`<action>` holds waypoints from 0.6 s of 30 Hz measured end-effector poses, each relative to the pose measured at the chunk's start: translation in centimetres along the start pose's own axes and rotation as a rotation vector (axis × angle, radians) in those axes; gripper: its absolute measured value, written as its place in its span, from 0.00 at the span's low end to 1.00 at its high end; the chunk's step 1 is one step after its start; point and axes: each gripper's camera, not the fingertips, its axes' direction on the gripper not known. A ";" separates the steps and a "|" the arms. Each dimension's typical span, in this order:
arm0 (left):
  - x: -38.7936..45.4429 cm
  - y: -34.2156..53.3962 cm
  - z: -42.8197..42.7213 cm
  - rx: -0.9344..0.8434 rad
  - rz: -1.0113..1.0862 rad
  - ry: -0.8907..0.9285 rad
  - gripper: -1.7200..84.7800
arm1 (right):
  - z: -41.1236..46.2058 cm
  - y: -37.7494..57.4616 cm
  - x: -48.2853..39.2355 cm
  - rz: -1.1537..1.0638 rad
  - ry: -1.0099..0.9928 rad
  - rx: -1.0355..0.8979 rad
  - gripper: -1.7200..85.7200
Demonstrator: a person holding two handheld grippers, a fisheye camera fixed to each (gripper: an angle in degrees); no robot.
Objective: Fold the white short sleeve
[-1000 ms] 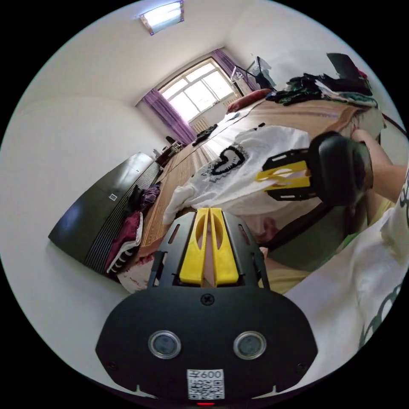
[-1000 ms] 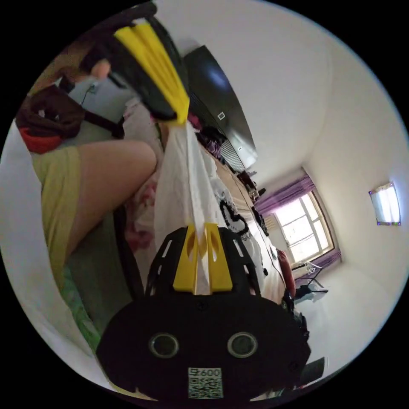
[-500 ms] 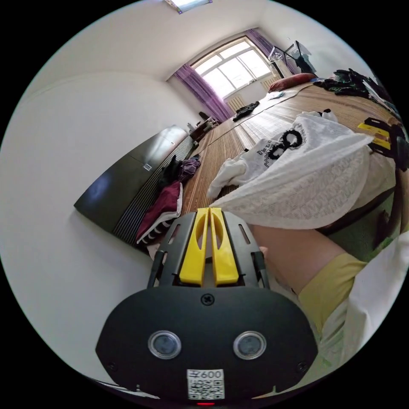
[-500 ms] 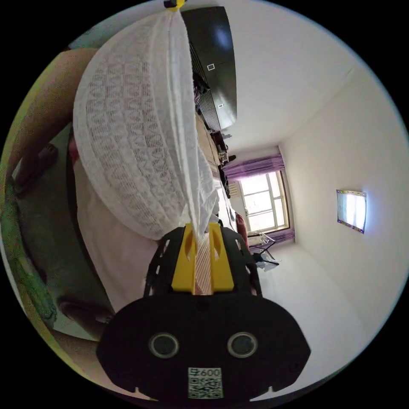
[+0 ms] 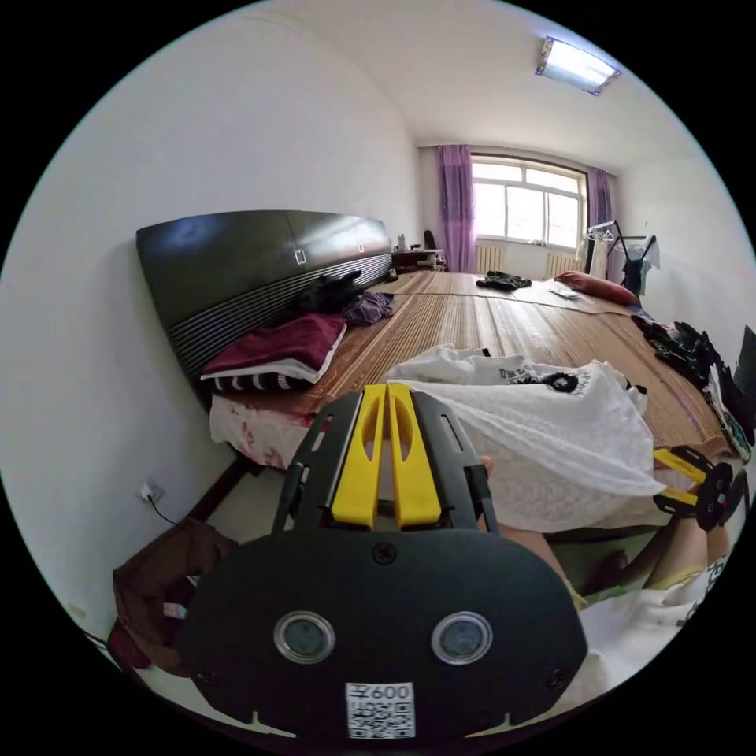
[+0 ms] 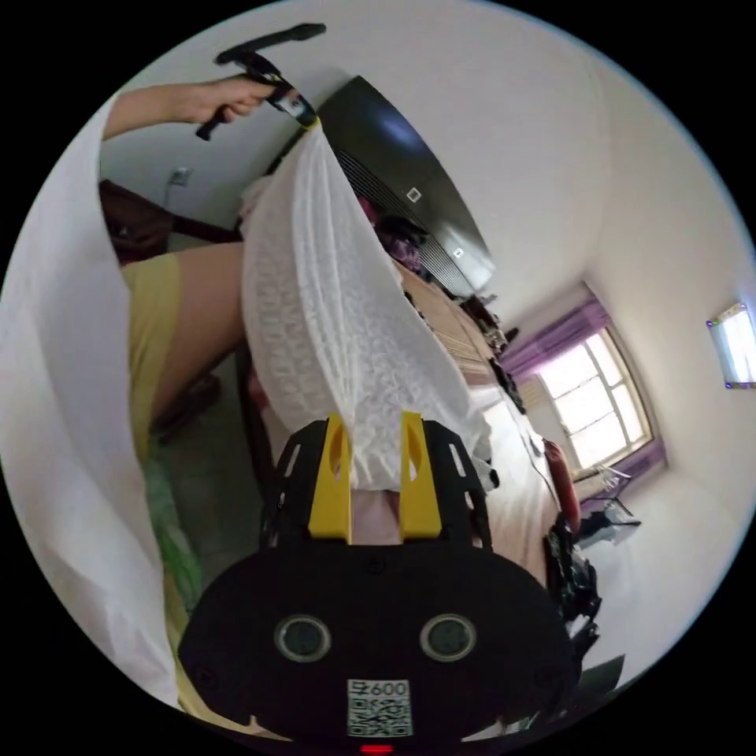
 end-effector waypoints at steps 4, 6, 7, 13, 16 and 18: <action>1.0 0.0 -0.4 -0.048 -0.017 -0.034 0.03 | -3.8 1.4 7.1 0.167 -0.252 0.051 0.08; 1.5 -0.2 -0.6 -0.062 -0.037 -0.009 0.03 | -4.8 2.6 12.1 0.350 -0.254 0.086 0.09; 1.9 -0.3 -0.9 -0.069 -0.050 0.003 0.03 | -4.8 3.8 15.9 0.531 -0.218 0.093 0.09; 4.4 -0.8 -2.8 -0.088 -0.096 0.050 0.03 | 0.3 8.3 31.0 1.152 -0.404 0.175 0.13; 5.5 -1.0 -4.2 -0.084 -0.111 0.063 0.03 | 5.4 5.0 33.9 1.118 -0.697 0.039 0.13; 6.0 -1.1 -5.0 -0.085 -0.124 0.069 0.03 | 6.9 3.1 34.8 1.113 -0.791 -0.018 0.06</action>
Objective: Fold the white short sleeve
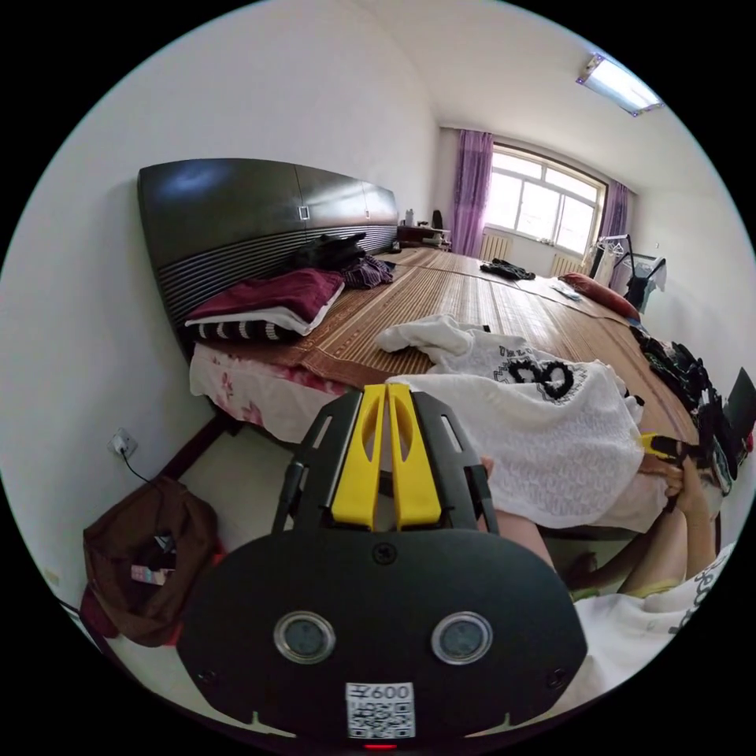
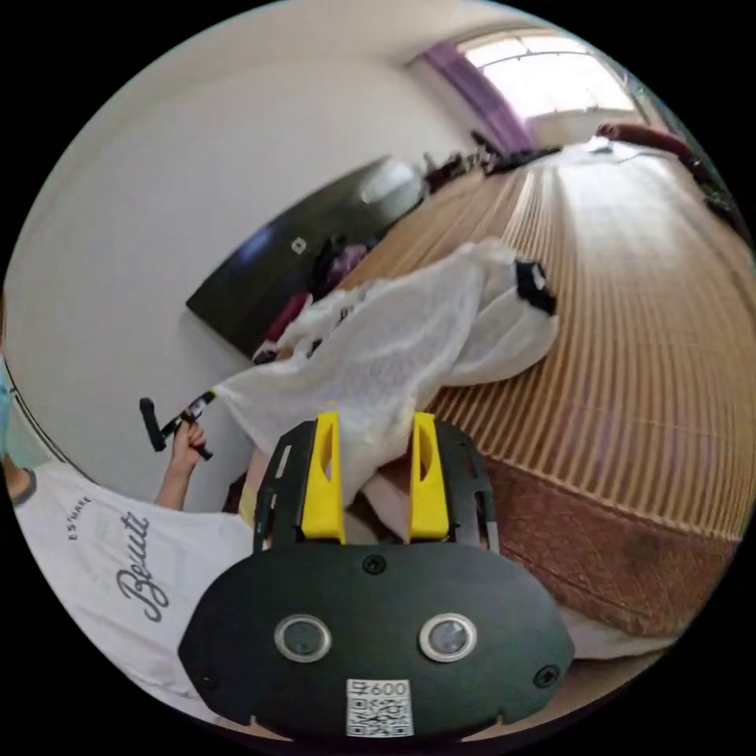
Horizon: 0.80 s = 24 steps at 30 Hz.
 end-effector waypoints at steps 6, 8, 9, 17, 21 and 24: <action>2.7 0.4 -2.4 0.005 -0.016 0.042 0.03 | -8.8 -8.5 -11.7 -0.266 -0.296 0.401 0.01; 4.3 0.3 -2.9 0.014 0.006 0.029 0.03 | -9.1 -13.5 -13.8 -0.262 -0.169 0.417 0.01; 5.3 0.2 -3.1 0.016 0.016 0.022 0.03 | -7.9 -17.5 -14.2 -0.211 -0.036 0.352 0.01; 10.9 1.5 -3.1 -0.048 0.025 0.091 0.03 | 6.0 -28.5 -9.1 -0.026 0.240 -0.325 0.10; 13.9 2.6 -3.4 -0.083 0.031 0.065 0.04 | 1.2 -26.4 -11.5 -0.031 0.146 -0.125 0.12; 16.2 2.8 -3.7 -0.097 0.031 0.068 0.03 | -0.9 -25.0 -12.2 0.015 0.093 -0.109 0.13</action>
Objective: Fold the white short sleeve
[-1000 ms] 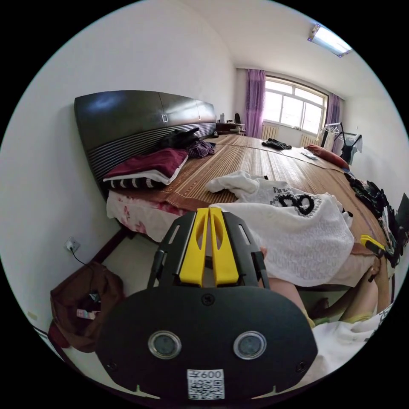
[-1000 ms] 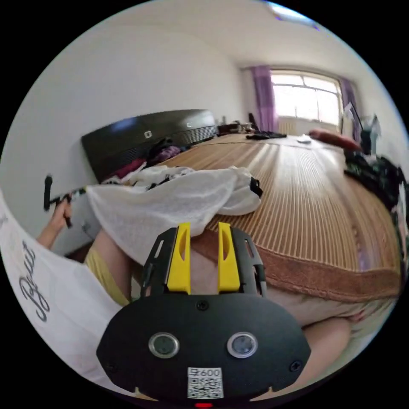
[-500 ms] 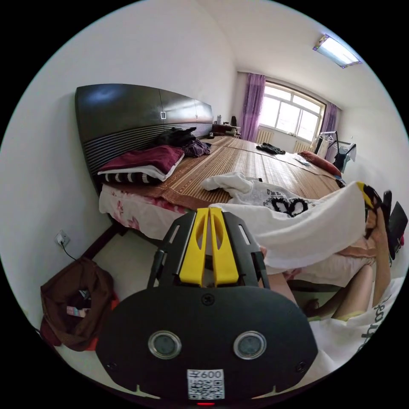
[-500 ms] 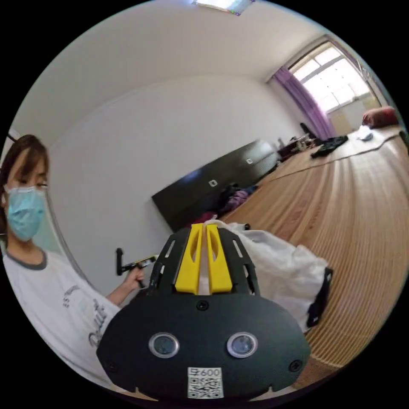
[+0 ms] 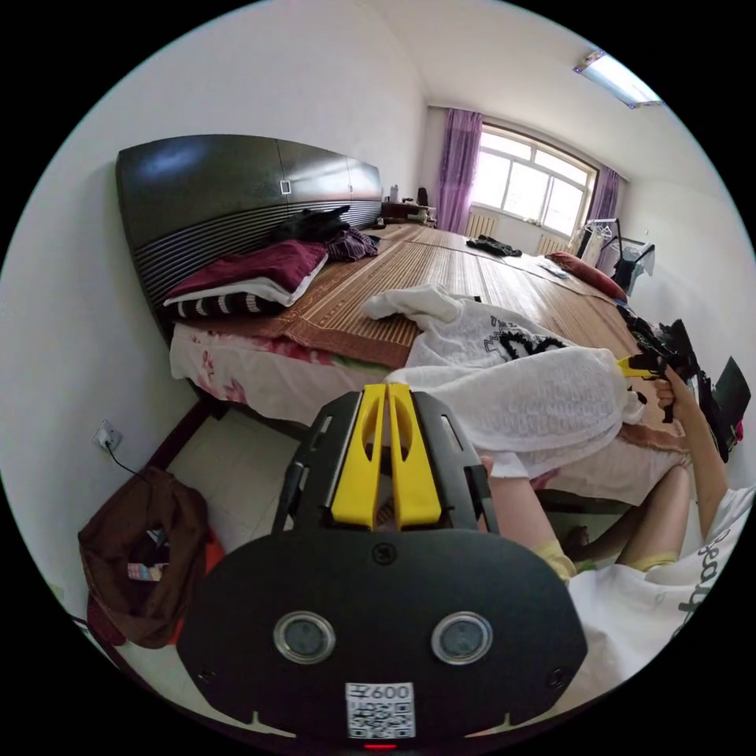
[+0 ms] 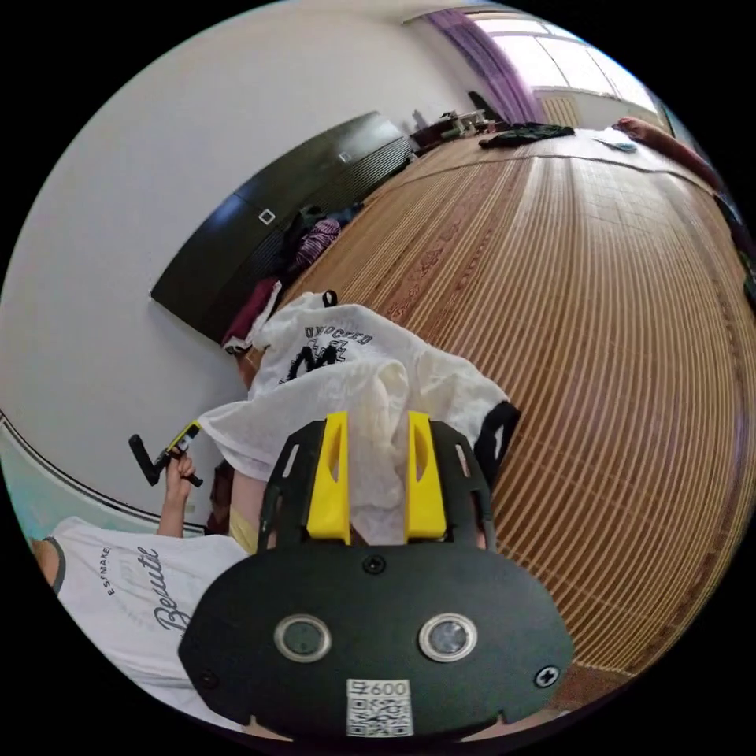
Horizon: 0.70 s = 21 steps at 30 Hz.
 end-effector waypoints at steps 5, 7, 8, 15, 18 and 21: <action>4.5 -0.3 -0.5 -0.012 0.035 -0.015 0.04 | 1.4 0.3 -1.6 0.000 -0.020 -0.137 0.11; 6.7 -0.4 -1.0 -0.020 0.067 -0.038 0.03 | 2.8 -0.2 -3.3 -0.032 0.007 -0.172 0.10; 7.2 -0.3 -1.1 -0.024 0.079 -0.048 0.03 | 3.0 -0.4 -3.7 -0.039 0.011 -0.174 0.10; 12.2 2.4 -3.2 -0.068 0.292 -0.125 0.04 | 0.8 -0.8 -10.2 -0.112 -0.014 -0.103 0.02; 13.9 3.2 -4.3 -0.090 0.354 -0.103 0.04 | -2.6 -0.2 -12.8 -0.099 -0.105 -0.037 0.01; 15.2 2.0 -6.7 -0.065 0.381 -0.077 0.04 | -7.3 0.1 -15.8 -0.090 -0.237 0.028 0.01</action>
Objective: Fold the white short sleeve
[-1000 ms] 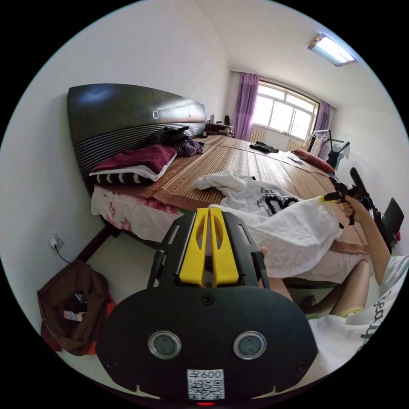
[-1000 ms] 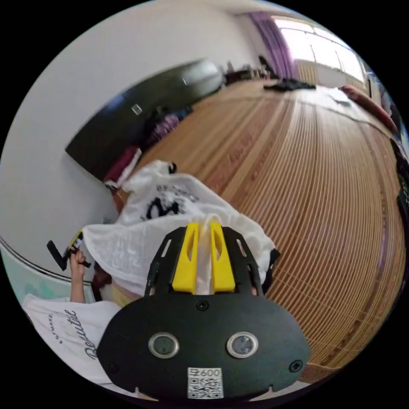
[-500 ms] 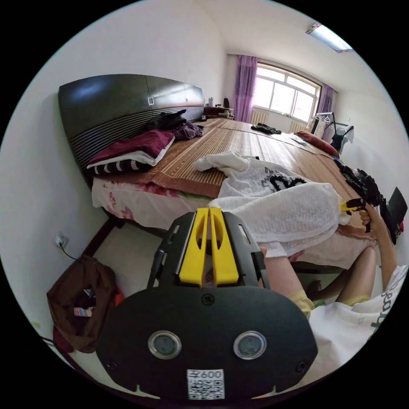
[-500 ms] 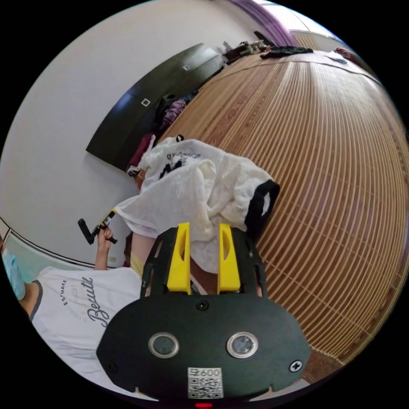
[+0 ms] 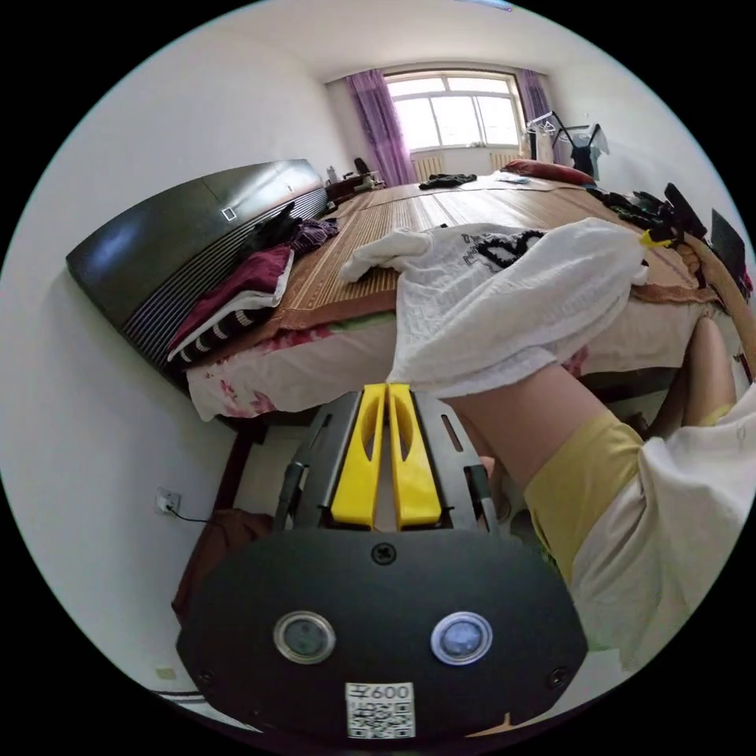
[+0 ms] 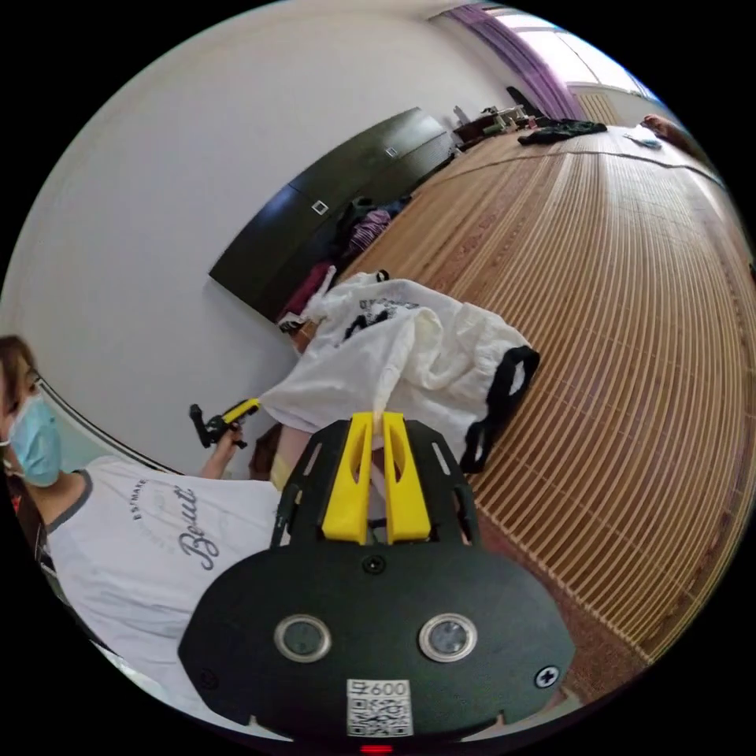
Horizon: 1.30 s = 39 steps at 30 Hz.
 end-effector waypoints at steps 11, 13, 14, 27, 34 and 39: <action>3.3 -5.1 -4.7 -0.069 0.346 0.128 0.05 | -2.7 1.2 -3.7 0.251 0.146 -0.045 0.01; 3.5 -3.7 -3.2 -0.146 0.347 0.132 0.06 | -0.2 2.7 -3.0 0.304 0.140 -0.085 0.01; 3.2 -3.4 -2.8 -0.172 0.330 0.138 0.06 | 0.4 3.0 -2.9 0.321 0.129 -0.090 0.01; -17.3 -11.6 1.9 -0.135 -0.657 1.036 0.16 | 2.3 4.4 -9.4 0.381 0.105 -0.028 0.01; -22.8 -15.0 -3.0 -0.035 -0.746 1.154 0.06 | 2.5 4.7 -13.9 0.358 0.103 -0.034 0.01; -29.1 -16.1 -7.8 0.076 -0.860 1.300 0.05 | 0.5 5.9 -16.4 0.343 0.060 0.020 0.01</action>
